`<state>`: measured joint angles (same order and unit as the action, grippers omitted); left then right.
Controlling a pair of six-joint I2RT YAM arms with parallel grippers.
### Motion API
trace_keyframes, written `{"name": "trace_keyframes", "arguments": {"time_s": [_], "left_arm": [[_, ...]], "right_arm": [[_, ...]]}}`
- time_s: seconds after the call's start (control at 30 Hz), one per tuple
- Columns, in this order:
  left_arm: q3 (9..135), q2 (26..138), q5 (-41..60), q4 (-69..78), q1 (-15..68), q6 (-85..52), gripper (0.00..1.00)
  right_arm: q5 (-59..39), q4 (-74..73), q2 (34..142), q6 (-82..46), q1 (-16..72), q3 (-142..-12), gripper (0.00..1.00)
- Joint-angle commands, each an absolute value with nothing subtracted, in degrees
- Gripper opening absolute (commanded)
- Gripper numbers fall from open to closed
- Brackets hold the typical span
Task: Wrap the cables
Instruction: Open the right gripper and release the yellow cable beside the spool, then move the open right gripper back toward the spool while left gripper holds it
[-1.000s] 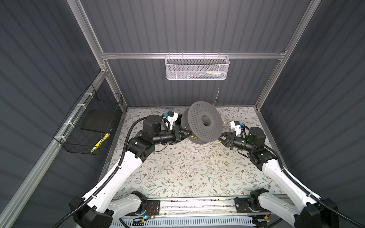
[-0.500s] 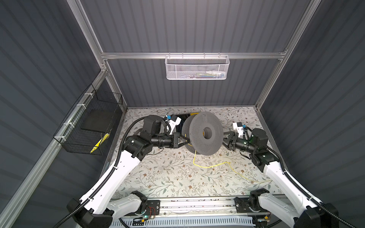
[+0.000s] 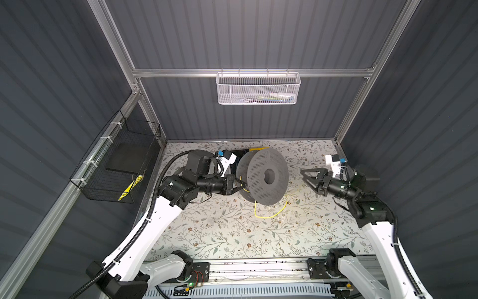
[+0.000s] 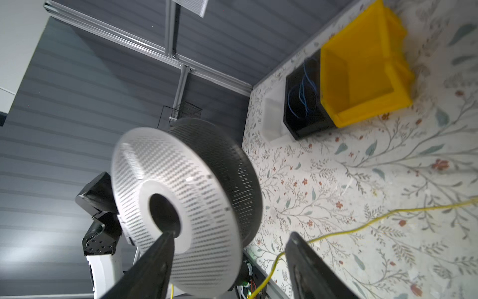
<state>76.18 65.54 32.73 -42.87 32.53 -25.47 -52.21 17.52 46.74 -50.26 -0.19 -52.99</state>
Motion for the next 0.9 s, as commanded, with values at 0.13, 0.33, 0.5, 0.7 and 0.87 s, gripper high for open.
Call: {"name": "trace_keyframes", "arguments": {"time_s": [0.13,0.33,0.5,0.7,0.87], "left_arm": [[75.8,64.5,25.9,-37.5,32.4,-25.8,0.0],[74.3,64.6,25.9,-33.1,32.4,-28.2,0.0],[74.5,65.2,26.3,-33.0,32.4,-28.2,0.0],[74.2,65.7,26.9,-31.8,32.4,-28.5,0.0],[74.9,66.1,26.8,-31.4,32.4,-28.5,0.0]], "right_arm": [[-56.1,25.3,44.2,-49.3,-0.8,-54.9,0.71],[-55.7,11.8,36.6,-66.1,2.5,-38.7,0.75],[-52.1,16.1,33.4,-66.4,7.6,-35.3,0.83],[-50.0,14.8,34.5,-66.7,9.4,-34.6,0.92],[-50.9,12.2,39.8,-66.8,9.4,-37.2,0.98]]}}
